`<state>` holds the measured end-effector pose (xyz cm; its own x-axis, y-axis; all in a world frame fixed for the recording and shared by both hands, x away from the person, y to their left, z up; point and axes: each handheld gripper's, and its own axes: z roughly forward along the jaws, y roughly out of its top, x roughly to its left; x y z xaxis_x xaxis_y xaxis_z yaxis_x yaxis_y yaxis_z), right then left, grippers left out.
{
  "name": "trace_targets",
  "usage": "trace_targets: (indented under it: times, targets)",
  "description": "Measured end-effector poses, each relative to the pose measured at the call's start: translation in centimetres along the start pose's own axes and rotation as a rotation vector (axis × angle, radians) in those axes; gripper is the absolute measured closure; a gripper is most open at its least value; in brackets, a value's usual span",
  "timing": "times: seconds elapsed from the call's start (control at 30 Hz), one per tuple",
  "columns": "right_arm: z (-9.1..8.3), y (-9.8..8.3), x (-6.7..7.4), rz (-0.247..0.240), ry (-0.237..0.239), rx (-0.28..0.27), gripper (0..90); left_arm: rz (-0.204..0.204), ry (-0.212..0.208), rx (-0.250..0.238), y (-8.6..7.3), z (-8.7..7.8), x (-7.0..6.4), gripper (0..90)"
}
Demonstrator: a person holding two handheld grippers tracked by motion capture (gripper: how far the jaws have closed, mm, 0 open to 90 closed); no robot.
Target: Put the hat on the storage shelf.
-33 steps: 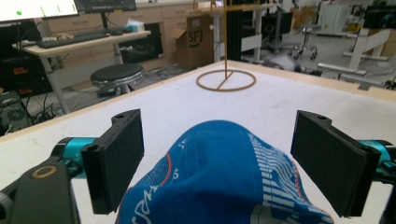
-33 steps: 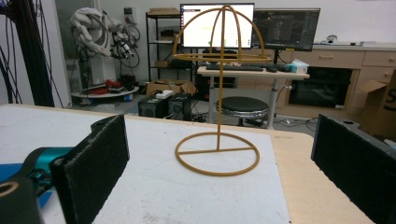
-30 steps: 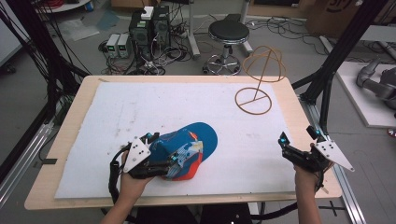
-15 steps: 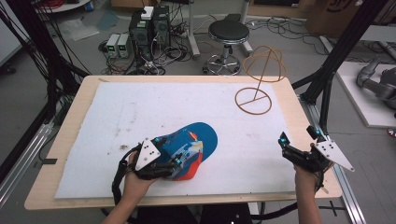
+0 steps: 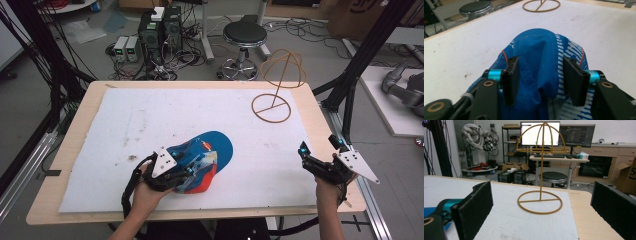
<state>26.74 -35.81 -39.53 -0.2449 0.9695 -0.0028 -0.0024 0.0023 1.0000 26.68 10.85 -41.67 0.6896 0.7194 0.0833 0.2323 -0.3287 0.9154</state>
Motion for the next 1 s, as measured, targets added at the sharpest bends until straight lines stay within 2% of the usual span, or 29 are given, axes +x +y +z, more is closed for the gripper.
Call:
trace_targets:
  times: [0.07,0.23,0.27,0.33,0.53,0.67,1.0]
  targets:
    - [0.0,0.0,0.0,0.000,0.002,0.000,3.9,-0.005,-0.003,0.013,-0.1,0.1,0.0,54.2]
    - [0.0,0.0,0.0,0.003,0.006,-0.001,3.9,0.016,-0.005,0.013,0.0,0.1,-0.2,72.3]
    - [0.0,0.0,0.0,0.001,0.006,0.000,3.9,0.019,0.002,0.015,0.0,0.0,-0.2,80.6]
    - [0.0,0.0,0.0,0.003,0.007,-0.002,3.9,0.022,0.005,0.012,0.0,0.0,-0.3,86.4]
    - [0.1,0.0,0.1,0.008,0.013,-0.002,3.9,0.013,0.001,-0.028,0.2,-0.2,-0.3,88.5]
    - [0.1,0.0,0.2,0.006,0.015,-0.003,3.9,-0.016,-0.008,-0.078,0.6,-0.5,-0.1,88.6]
    - [0.2,-0.1,0.2,0.004,0.018,0.001,3.9,-0.044,-0.011,-0.158,1.6,-1.3,0.2,88.8]
